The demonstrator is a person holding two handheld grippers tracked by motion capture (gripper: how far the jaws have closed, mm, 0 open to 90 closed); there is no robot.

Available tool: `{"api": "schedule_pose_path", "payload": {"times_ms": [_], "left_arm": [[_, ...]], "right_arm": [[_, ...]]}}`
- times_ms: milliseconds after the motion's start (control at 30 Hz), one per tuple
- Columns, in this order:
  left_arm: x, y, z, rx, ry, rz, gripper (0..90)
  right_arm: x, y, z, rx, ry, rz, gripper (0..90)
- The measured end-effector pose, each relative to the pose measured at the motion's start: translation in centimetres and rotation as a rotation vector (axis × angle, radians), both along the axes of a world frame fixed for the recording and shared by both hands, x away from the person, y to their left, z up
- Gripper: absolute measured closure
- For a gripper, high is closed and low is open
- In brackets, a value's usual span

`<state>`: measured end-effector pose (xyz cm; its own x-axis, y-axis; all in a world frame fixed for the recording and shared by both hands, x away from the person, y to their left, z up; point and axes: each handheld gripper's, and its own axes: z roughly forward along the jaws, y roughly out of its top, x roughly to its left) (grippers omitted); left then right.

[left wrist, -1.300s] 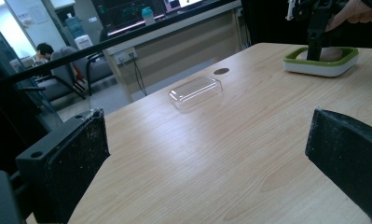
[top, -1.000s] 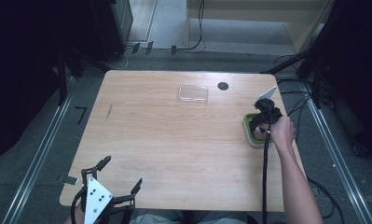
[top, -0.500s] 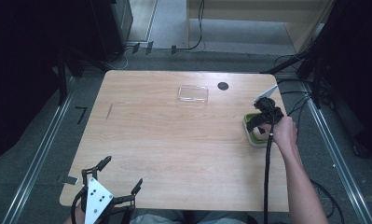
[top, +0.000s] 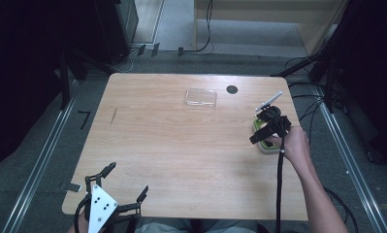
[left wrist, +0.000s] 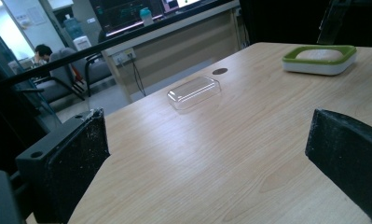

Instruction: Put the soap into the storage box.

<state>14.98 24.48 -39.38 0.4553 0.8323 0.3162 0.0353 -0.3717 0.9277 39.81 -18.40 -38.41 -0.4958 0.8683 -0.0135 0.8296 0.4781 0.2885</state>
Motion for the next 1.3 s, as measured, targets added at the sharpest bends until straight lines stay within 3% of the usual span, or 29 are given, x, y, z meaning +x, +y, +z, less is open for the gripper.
{"api": "schedule_pose_path", "payload": {"times_ms": [233, 600, 967, 1300], "left_arm": [[0.0, 0.0, 0.0, 0.002, 0.000, 0.001, 0.0], [0.0, -0.1, 0.0, 0.001, 0.000, 0.001, 0.0], [0.0, -0.1, 0.0, 0.001, 0.001, 0.000, 0.0], [0.0, -0.1, 0.0, 0.000, 0.001, 0.001, 0.0]], "right_arm": [[-3.1, 2.1, 1.4, -0.030, -0.028, 0.093, 12.8], [-6.0, 4.1, 0.7, -0.065, -0.022, 0.186, 12.8], [-9.4, 6.0, -1.3, -0.077, 0.008, 0.271, 12.8], [-11.9, 7.6, -4.6, -0.098, 0.077, 0.340, 12.8]]}}
